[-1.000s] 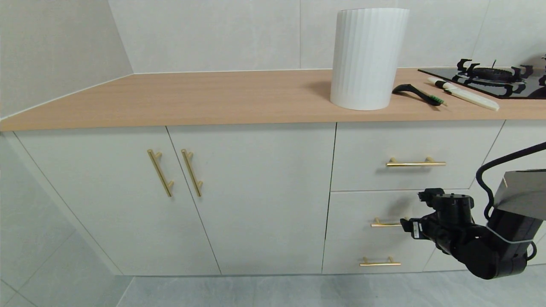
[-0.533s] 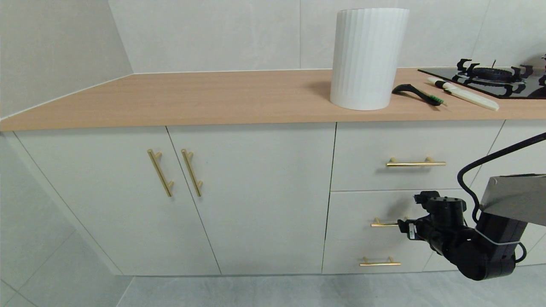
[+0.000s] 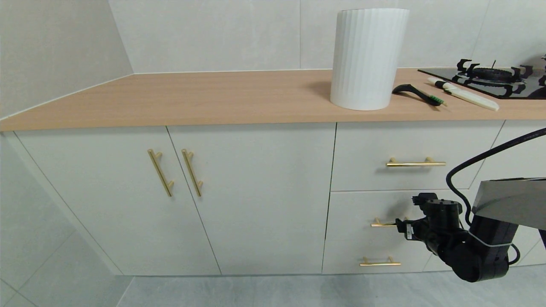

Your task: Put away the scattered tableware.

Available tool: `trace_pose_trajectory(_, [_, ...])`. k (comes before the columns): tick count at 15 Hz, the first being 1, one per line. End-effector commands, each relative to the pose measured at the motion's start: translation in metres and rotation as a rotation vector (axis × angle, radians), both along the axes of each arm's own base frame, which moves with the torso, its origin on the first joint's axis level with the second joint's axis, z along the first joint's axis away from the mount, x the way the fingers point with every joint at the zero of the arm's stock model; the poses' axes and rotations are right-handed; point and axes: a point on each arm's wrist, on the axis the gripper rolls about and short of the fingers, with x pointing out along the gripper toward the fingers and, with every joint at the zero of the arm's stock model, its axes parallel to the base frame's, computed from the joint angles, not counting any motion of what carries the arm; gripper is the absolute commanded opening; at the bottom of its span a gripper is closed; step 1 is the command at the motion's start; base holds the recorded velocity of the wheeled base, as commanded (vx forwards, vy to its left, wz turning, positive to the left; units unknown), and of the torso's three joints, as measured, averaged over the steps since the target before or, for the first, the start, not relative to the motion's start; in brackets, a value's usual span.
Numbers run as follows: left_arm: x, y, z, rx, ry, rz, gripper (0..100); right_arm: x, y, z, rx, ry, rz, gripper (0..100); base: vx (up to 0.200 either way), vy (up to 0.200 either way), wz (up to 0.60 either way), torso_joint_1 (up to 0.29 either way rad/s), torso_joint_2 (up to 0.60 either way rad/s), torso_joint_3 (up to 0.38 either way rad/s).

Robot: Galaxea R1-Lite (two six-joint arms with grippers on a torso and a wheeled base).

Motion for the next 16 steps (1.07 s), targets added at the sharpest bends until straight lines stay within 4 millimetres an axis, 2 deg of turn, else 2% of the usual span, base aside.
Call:
trace_pose_trajectory(1, [0.000, 0.000, 0.000, 0.000, 0.000, 0.001, 100, -0.002, 0.000, -0.002, -0.004, 0.016, 0.002, 100, 0.000, 0.000, 0.00, 0.000, 0.00, 0.000])
trace_pose_trajectory(9, [0.000, 0.000, 0.000, 0.000, 0.000, 0.001, 100, -0.014, -0.001, 0.003, -0.006, 0.058, 0.013, 100, 0.000, 0.000, 0.00, 0.000, 0.00, 0.000])
trace_pose_trajectory(11, [0.000, 0.000, 0.000, 0.000, 0.000, 0.001, 100, -0.030, 0.004, 0.035, 0.016, 0.076, 0.072, 100, 0.000, 0.000, 0.00, 0.000, 0.00, 0.000])
trace_pose_trajectory(14, [0.000, 0.000, 0.000, 0.000, 0.000, 0.001, 100, -0.067, 0.016, 0.110, 0.048, 0.073, 0.172, 100, 0.000, 0.000, 0.00, 0.000, 0.00, 0.000])
trace_pose_trajectory(16, [0.000, 0.000, 0.000, 0.000, 0.000, 0.001, 100, -0.094, 0.021, 0.153, 0.085, 0.079, 0.255, 100, 0.000, 0.000, 0.00, 0.000, 0.00, 0.000])
